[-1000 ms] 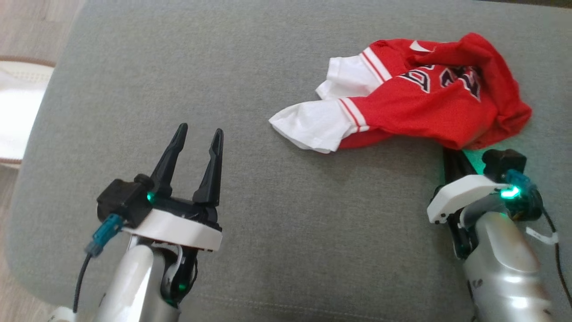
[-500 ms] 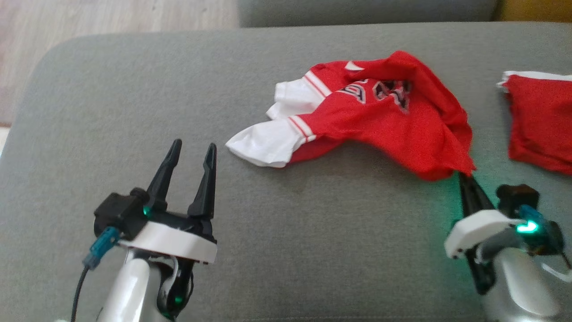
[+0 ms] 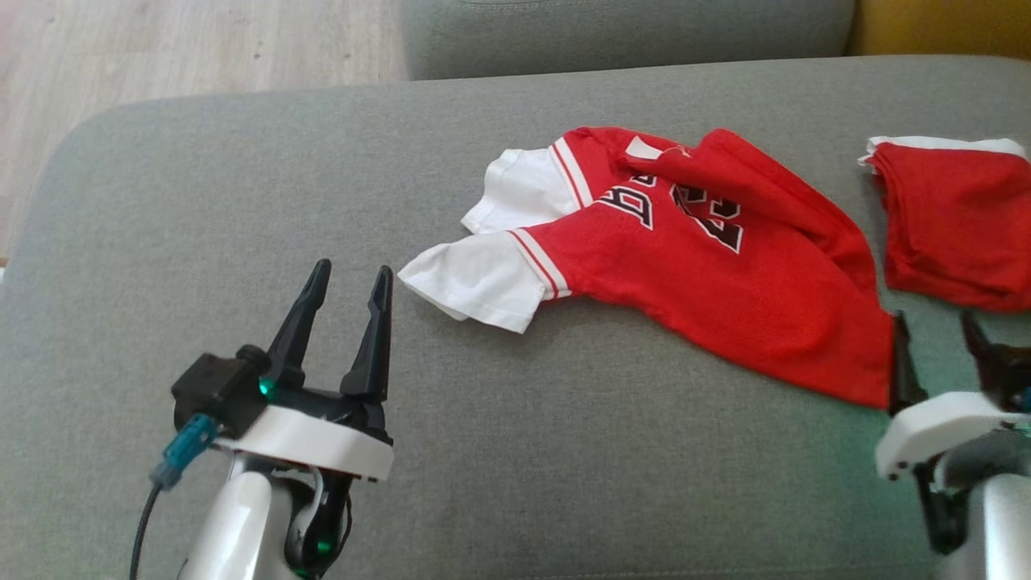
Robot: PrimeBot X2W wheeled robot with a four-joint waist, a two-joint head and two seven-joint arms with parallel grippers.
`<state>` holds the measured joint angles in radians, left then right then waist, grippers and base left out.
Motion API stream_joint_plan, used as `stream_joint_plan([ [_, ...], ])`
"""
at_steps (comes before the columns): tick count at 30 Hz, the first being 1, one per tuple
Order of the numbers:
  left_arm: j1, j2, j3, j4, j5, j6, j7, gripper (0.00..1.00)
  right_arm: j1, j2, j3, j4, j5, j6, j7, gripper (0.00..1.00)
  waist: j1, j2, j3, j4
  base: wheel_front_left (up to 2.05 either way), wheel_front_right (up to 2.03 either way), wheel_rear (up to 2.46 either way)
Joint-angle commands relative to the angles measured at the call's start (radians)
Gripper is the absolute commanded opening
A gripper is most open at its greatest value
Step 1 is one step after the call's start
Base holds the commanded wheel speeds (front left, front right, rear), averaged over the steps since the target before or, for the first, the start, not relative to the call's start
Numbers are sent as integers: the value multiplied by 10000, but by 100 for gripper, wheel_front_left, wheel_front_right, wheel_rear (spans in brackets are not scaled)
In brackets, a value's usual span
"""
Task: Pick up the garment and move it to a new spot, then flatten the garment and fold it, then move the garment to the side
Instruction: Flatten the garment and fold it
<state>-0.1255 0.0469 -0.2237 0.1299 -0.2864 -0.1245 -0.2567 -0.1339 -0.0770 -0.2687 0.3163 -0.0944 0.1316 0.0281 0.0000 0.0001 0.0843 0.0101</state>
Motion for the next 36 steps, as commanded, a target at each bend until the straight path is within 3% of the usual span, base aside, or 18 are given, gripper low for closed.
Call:
stream_joint_plan([
  [1,-356,34,217,-322,-61,-61,-51,100,-73,116,379,-675,37,-9,-146,100,0,-1,11,73,0,0,0],
  [9,-384,34,247,-253,-51,-61,-51,100,362,259,2021,-1130,1331,-9,-1214,100,0,-1,63,204,0,0,0],
  [15,-463,34,200,-228,-57,-61,-51,100,335,265,3819,-992,2184,-9,-2124,100,0,-1,356,315,0,0,0],
  [22,-679,34,42,-182,-184,-61,-51,100,-641,266,5668,-664,1844,-9,-1919,100,0,-1,722,961,0,0,0],
  [27,-754,34,-200,-122,-407,-41,-51,100,-1601,32,7202,380,1541,-9,-1537,100,0,-1,993,1838,0,0,0],
  [36,-725,34,-400,-30,-690,68,-51,100,-2865,-357,7362,2613,618,-9,-1572,100,0,-1,1124,2991,0,0,0],
])
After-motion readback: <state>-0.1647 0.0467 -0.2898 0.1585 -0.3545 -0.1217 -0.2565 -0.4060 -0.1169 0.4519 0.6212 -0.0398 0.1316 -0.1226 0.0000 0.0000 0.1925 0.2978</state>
